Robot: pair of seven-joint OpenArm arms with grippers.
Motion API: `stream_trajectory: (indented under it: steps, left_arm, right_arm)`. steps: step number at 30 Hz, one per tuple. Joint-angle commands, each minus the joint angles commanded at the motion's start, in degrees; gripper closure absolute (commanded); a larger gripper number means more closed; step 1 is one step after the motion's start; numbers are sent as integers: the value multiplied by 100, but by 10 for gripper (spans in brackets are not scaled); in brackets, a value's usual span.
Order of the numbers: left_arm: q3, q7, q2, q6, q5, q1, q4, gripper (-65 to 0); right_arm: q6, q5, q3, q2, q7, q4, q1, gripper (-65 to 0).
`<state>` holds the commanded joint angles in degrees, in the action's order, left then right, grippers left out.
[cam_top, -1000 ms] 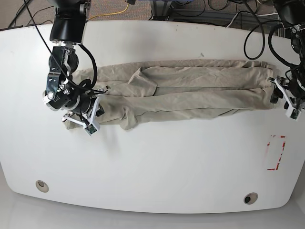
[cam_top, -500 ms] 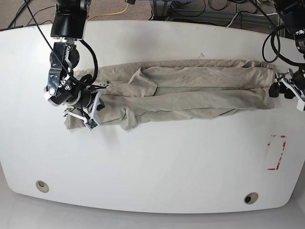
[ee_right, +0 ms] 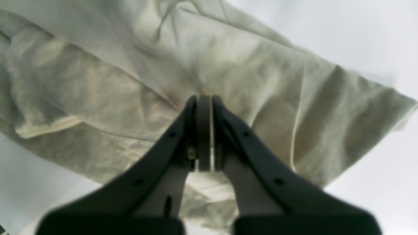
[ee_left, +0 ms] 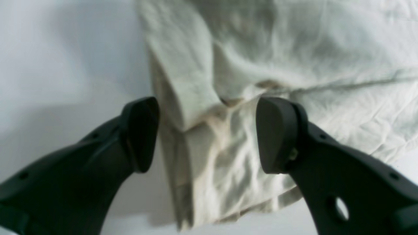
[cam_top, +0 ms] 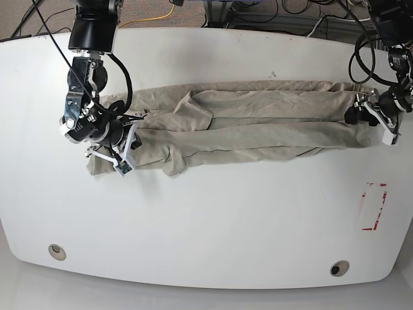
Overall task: Layout the t-shirt on the table in an organized manner, then fold the t-shirt properly
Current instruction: 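Grasp the shirt end near the left gripper and lift it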
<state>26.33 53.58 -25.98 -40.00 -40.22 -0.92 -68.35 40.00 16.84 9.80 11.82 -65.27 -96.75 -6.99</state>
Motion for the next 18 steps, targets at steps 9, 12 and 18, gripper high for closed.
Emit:
stream_trajectory:
  steps: [9, 12, 18]
  left_arm:
    - [-273, 9, 123, 0, 26, -229, 18, -388]
    - [-378, 0, 123, 0, 26, -229, 18, -271]
    - [-352, -26, 141, 0, 18, -237, -9, -38]
  right_arm:
    - [0, 0, 299, -9, 0, 0, -9, -6]
    - [0, 0, 299, -9, 0, 0, -9, -6]
    - [0, 0, 299, -9, 0, 0, -9, -6]
